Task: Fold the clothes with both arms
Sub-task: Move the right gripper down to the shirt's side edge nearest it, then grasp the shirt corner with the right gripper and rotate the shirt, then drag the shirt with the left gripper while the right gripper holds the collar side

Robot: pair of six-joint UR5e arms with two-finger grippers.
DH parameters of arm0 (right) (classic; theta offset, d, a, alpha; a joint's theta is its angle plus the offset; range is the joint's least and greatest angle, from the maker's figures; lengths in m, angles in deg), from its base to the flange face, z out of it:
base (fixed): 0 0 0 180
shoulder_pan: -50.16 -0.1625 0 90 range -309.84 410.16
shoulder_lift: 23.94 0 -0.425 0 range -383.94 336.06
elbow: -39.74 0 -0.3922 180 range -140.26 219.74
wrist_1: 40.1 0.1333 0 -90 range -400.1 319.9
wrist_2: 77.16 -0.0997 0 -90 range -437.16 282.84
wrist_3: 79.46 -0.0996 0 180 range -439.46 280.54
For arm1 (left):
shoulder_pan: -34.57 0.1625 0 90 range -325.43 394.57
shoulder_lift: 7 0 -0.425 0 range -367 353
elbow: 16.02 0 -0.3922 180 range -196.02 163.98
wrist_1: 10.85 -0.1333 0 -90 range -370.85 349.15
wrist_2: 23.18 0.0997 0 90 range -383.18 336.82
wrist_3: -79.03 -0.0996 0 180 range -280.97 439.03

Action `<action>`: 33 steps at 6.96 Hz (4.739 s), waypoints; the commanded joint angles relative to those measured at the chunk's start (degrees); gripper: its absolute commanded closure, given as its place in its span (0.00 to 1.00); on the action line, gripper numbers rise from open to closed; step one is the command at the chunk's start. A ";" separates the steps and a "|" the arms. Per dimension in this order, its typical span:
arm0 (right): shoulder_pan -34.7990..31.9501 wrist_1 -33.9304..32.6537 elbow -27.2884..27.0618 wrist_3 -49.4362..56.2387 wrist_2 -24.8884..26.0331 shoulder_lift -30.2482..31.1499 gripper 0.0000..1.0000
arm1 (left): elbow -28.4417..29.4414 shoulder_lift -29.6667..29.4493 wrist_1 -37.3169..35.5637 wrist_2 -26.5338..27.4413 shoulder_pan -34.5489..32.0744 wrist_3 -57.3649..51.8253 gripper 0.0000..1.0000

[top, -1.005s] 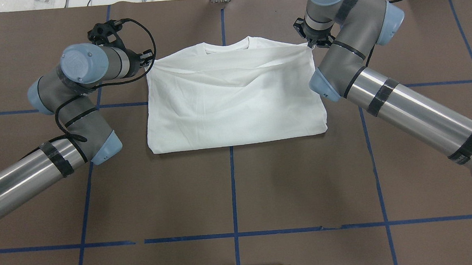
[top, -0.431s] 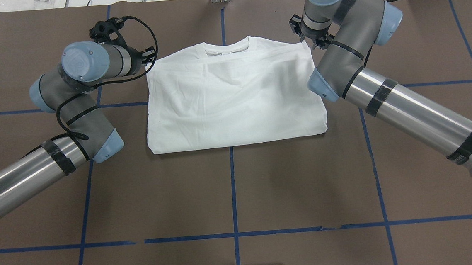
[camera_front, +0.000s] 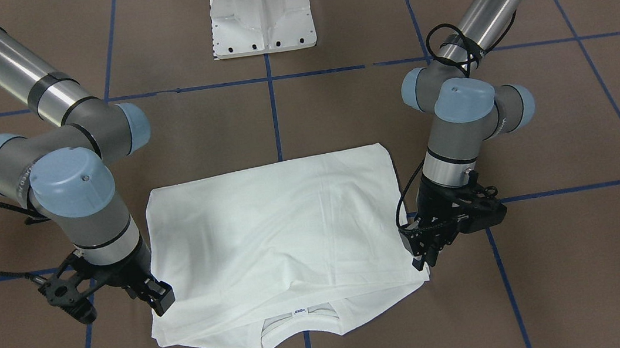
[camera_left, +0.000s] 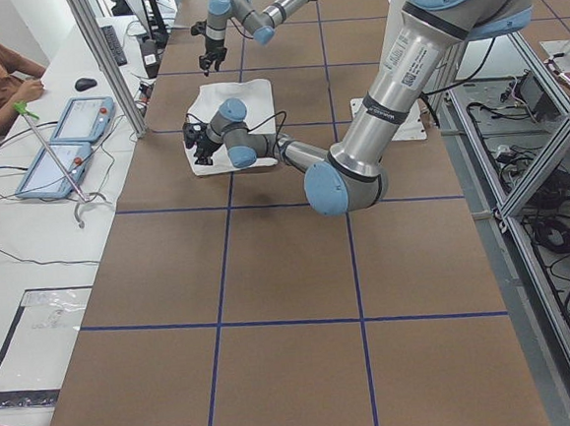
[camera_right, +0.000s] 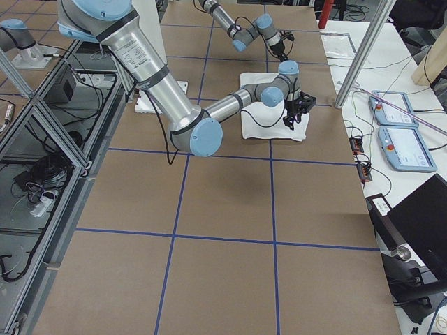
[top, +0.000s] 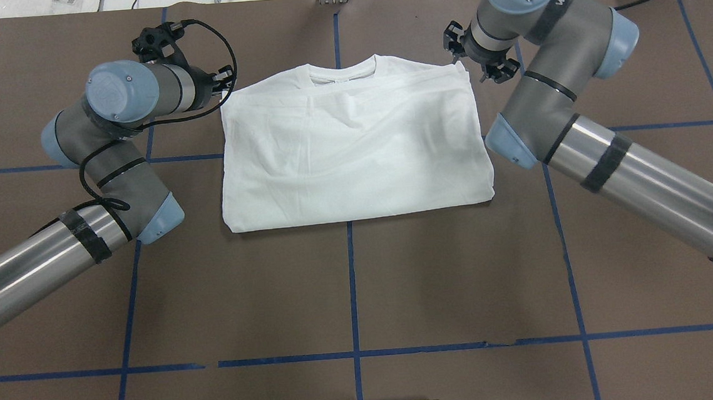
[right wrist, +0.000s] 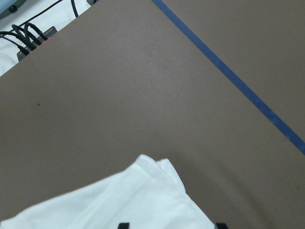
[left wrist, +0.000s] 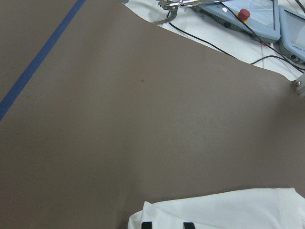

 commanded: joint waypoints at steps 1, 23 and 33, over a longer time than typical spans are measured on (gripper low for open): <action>5.73 0.16 -14.90 -9.26 0.13 11.81 0.27 | -0.16 0.23 0.53 -0.07 -0.05 -0.09 0.64; 42.06 8.59 -52.30 -22.67 -3.21 50.79 0.01 | -31.53 17.81 -0.53 -14.48 14.43 25.62 0.20; 25.10 8.51 -47.48 -23.20 -3.21 39.89 0.00 | -24.76 14.83 -0.26 -11.50 22.01 31.02 0.82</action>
